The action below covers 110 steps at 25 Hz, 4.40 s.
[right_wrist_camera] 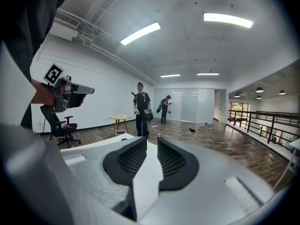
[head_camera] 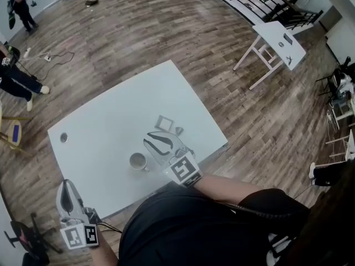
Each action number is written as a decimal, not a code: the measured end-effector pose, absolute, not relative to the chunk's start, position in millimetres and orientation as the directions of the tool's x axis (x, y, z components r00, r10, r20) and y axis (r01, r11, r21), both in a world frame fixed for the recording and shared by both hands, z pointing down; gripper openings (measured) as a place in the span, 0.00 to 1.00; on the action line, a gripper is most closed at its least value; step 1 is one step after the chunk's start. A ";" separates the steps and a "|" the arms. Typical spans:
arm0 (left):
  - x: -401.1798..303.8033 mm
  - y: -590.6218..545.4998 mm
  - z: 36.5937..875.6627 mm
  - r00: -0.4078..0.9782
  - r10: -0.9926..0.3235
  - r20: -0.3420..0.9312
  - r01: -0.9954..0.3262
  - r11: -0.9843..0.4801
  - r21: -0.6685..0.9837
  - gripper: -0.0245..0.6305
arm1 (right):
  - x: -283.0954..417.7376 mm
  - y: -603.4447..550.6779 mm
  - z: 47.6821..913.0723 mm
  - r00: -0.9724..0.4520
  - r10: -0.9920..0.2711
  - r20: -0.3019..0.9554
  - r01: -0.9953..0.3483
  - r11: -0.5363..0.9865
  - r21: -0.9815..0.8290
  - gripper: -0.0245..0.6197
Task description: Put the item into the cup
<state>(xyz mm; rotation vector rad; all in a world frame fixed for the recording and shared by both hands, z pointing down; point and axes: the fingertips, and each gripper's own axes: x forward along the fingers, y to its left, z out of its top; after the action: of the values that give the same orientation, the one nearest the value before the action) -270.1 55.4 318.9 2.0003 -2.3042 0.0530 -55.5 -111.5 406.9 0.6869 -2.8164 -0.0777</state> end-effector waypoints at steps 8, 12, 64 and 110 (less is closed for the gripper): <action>-272.2 50.5 326.7 -0.100 -0.991 0.088 -0.993 0.105 0.055 0.04 | -56.4 -111.4 402.8 -0.846 -0.487 0.217 -0.473 0.873 0.117 0.16; -270.1 43.7 328.5 -0.078 -0.992 0.095 -0.995 0.083 0.048 0.04 | -55.7 -112.9 404.1 -0.844 -0.492 0.212 -0.478 0.871 0.116 0.16; -221.5 -33.2 327.8 -0.135 -0.988 0.079 -0.991 0.133 -0.030 0.04 | 13.8 -186.1 352.2 -0.818 -0.567 0.090 -0.557 0.822 0.116 0.16; -266.3 -32.1 337.6 -0.106 -0.989 0.103 -0.994 0.108 0.019 0.04 | 31.1 -192.2 352.2 -0.702 -0.707 0.082 -0.703 0.707 0.078 0.06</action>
<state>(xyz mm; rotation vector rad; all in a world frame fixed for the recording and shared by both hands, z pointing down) -266.3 -32.1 337.6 2.0386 -2.2701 0.0832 31.1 -192.2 352.2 1.1623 -2.8033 -0.0620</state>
